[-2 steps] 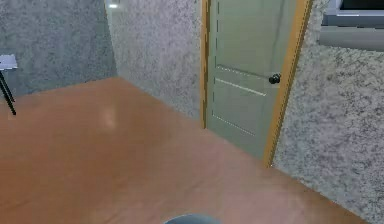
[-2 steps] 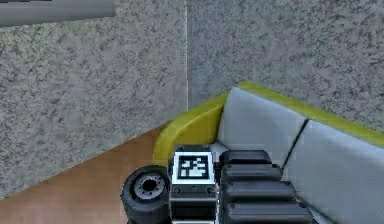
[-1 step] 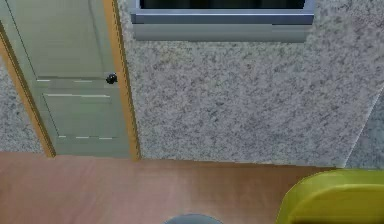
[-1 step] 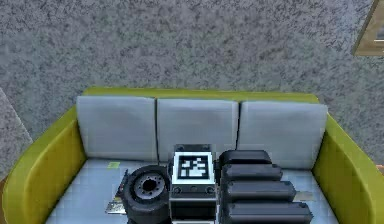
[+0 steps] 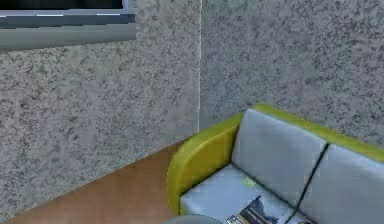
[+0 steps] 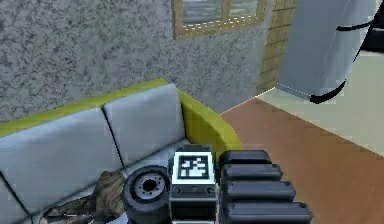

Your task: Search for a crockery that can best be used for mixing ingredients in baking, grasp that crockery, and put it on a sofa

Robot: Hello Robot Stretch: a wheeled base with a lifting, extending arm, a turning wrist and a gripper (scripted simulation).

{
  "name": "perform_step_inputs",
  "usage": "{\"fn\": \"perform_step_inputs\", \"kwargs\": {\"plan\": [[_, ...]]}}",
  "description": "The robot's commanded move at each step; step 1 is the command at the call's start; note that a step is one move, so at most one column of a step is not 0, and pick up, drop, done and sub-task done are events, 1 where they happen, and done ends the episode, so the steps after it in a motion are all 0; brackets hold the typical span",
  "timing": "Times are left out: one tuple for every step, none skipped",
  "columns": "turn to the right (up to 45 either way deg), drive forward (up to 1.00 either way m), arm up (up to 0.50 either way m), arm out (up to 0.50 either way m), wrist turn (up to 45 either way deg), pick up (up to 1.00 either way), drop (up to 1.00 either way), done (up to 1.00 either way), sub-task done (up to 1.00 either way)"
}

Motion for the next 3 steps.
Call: {"fn": "perform_step_inputs", "kwargs": {"plan": [[-45.0, 0.0, 0.0, 0.0, 0.0, 0.0, 0.0, 0.0, 0.0], [-45.0, 0.0, 0.0, 0.0, 0.0, 0.0, 0.0, 0.0, 0.0], [-45.0, 0.0, 0.0, 0.0, 0.0, 0.0, 0.0, 0.0, 0.0]]}}
